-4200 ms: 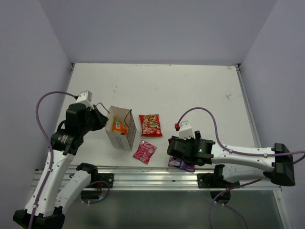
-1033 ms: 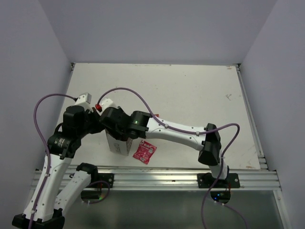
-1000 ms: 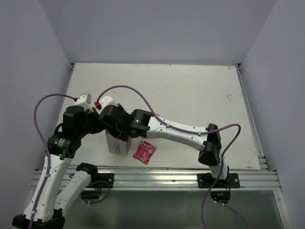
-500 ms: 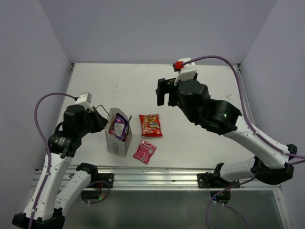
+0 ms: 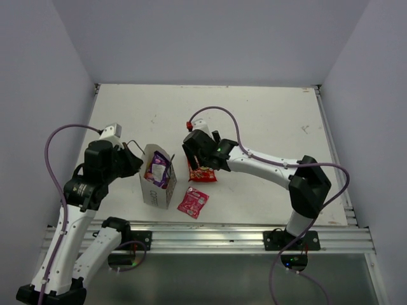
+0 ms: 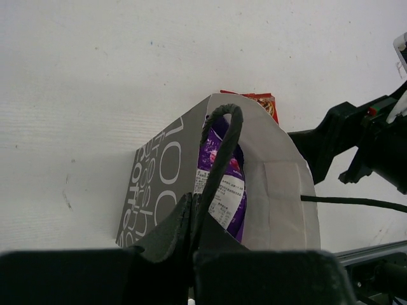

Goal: Place the snacks into the paper bag

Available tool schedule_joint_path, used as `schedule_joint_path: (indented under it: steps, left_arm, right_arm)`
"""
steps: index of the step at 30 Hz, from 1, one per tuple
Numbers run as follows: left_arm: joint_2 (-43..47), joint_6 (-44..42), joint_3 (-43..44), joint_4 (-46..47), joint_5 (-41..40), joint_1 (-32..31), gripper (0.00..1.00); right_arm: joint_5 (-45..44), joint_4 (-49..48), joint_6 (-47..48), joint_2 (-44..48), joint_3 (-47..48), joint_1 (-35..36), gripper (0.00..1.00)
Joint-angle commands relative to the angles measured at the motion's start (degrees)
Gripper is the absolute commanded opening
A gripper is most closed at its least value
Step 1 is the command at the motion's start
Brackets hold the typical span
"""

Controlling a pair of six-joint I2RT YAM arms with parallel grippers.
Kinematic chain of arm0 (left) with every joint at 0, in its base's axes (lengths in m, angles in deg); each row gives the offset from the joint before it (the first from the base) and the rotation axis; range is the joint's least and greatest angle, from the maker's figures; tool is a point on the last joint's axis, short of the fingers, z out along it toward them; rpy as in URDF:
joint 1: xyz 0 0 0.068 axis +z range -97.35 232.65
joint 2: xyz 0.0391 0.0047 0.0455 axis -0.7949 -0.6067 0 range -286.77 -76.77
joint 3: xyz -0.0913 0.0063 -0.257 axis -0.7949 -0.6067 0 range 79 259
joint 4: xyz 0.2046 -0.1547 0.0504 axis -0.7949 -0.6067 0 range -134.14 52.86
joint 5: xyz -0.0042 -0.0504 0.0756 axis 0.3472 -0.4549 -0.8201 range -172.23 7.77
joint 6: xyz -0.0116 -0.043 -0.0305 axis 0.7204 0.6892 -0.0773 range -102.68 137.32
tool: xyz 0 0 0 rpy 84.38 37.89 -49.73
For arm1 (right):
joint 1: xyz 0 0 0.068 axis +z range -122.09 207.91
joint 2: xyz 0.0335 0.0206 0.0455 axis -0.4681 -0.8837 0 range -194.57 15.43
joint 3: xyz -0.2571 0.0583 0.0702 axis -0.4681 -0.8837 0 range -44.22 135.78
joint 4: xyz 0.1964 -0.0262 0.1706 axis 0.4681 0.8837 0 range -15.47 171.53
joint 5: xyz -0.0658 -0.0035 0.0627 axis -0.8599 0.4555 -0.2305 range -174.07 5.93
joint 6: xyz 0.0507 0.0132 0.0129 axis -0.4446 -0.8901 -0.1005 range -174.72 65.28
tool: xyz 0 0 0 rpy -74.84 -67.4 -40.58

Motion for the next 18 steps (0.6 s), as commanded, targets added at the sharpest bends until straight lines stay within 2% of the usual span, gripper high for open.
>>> schedule_joint_path:
  steps: [1, 7, 12, 15, 16, 18]
  left_arm:
    - [1.3, 1.2, 1.2, 0.7, -0.9, 0.0, 0.00]
    - [1.6, 1.3, 1.6, -0.3, -1.6, 0.0, 0.00]
    - [1.6, 1.3, 1.9, -0.5, -1.8, 0.0, 0.00]
    - [1.6, 1.3, 1.8, -0.5, -1.9, 0.0, 0.00]
    - [1.4, 1.3, 1.8, -0.4, -1.9, 0.0, 0.00]
    - [1.4, 1.3, 1.8, -0.2, -1.8, 0.1, 0.00]
  right_arm:
    - [3.2, -5.9, -0.8, -2.4, 1.1, -1.2, 0.88]
    - [7.5, -7.3, -1.6, -9.6, 1.5, -1.8, 0.86]
    - [9.3, -7.5, -2.2, -11.9, 1.0, -1.8, 0.82]
    - [9.6, -7.4, -2.0, -12.6, -0.2, -1.8, 0.72]
    - [9.5, -7.4, -1.9, -12.6, -0.5, -1.7, 0.61]
    - [9.8, -7.3, -1.6, -12.3, -1.5, -1.8, 0.44]
